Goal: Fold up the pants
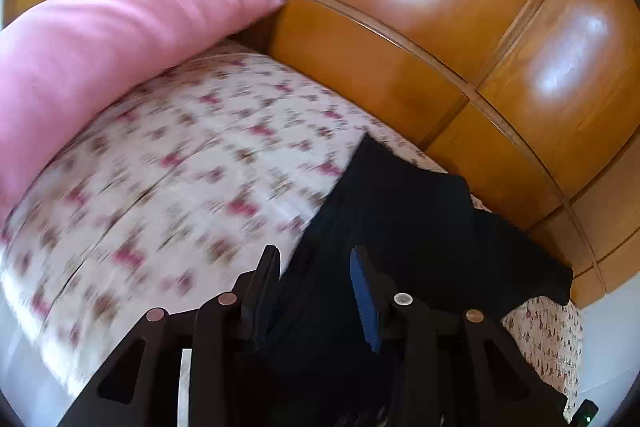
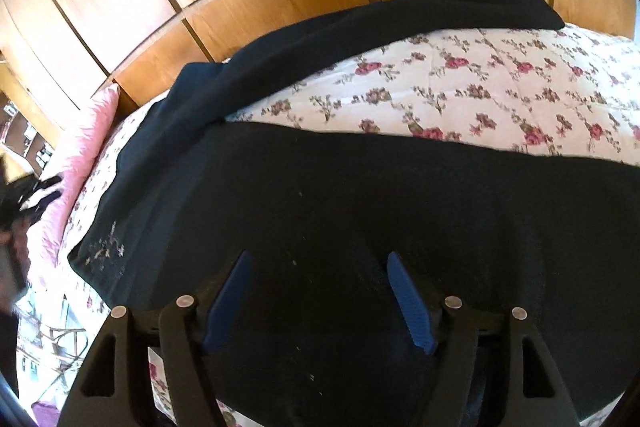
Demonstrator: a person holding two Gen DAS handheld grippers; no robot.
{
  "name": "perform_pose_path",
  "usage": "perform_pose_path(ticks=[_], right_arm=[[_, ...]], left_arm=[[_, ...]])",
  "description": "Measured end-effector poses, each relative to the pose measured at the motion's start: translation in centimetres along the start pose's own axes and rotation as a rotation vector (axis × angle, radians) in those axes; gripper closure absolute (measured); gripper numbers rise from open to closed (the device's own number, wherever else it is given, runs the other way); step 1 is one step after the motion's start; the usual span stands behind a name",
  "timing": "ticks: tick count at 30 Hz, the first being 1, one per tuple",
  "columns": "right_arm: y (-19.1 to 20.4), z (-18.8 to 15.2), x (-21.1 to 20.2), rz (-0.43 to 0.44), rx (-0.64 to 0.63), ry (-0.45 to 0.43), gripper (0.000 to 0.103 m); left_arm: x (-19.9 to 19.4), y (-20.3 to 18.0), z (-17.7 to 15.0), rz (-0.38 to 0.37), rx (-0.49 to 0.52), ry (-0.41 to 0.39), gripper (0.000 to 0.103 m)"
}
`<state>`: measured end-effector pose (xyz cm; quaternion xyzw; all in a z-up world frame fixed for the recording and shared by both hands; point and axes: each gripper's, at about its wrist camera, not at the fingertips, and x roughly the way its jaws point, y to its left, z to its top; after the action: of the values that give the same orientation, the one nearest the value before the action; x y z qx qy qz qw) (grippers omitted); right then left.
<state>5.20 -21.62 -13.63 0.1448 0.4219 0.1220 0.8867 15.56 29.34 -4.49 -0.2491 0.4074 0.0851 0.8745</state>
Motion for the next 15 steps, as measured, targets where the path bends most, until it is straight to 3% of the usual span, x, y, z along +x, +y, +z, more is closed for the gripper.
perform_pose_path(ticks=[8, 15], right_arm=[[1.7, 2.4, 1.6, 0.001, -0.042, 0.000, 0.031], [2.0, 3.0, 3.5, -0.004, -0.037, 0.025, 0.031]], left_arm=[[11.0, -4.7, 6.7, -0.045, 0.052, 0.153, 0.066], [18.8, -6.9, 10.9, -0.021, 0.076, 0.205, 0.064]])
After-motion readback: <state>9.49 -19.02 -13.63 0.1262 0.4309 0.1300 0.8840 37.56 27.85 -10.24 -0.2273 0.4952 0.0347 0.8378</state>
